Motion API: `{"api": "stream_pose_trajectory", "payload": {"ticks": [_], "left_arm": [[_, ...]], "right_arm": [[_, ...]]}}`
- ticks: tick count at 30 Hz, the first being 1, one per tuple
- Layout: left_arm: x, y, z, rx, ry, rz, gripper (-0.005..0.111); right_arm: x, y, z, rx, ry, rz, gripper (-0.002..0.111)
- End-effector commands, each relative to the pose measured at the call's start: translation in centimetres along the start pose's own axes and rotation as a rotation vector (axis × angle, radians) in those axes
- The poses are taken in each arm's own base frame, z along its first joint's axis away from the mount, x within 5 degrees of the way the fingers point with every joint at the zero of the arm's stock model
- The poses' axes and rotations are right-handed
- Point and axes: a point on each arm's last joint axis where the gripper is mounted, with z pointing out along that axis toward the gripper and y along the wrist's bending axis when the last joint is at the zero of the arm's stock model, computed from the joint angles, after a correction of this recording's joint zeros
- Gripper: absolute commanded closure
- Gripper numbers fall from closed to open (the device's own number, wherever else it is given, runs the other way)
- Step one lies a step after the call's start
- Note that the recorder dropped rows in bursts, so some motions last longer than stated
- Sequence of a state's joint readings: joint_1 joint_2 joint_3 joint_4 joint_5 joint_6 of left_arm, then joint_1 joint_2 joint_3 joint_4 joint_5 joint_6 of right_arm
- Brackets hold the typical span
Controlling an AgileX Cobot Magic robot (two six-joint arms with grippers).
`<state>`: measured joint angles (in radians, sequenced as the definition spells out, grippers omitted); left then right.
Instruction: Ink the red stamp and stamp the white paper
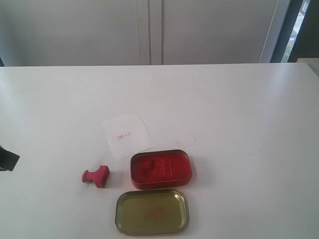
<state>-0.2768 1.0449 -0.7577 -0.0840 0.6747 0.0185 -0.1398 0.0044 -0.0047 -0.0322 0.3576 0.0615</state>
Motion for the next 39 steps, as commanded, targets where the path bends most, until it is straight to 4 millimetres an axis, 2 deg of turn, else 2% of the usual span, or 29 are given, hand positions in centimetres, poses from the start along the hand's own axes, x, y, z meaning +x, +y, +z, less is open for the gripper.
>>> {"api": "stream_pose_trajectory", "payload": {"ticks": [1, 6, 35, 39], "left_arm": [[0.7, -0.4, -1.3, 0.014, -0.052, -0.003, 0.107], [0.9, -0.5, -2.0, 0.01, -0.087, 0.002, 0.107], [0.9, -0.5, -2.0, 0.009, -0.084, 0.007, 0.107], [1.0, -0.1, -2.5, 0.014, -0.11, -0.043, 0.107]], "right_arm": [[0.0, 0.0, 0.0, -0.004, -0.014, 0.002, 0.108], [0.0, 0.0, 0.0, -0.004, -0.014, 0.002, 0.108], [0.0, 0.0, 0.0, -0.004, -0.014, -0.001, 0.108], [0.0, 0.0, 0.0, -0.004, -0.014, -0.001, 0.108]]}}
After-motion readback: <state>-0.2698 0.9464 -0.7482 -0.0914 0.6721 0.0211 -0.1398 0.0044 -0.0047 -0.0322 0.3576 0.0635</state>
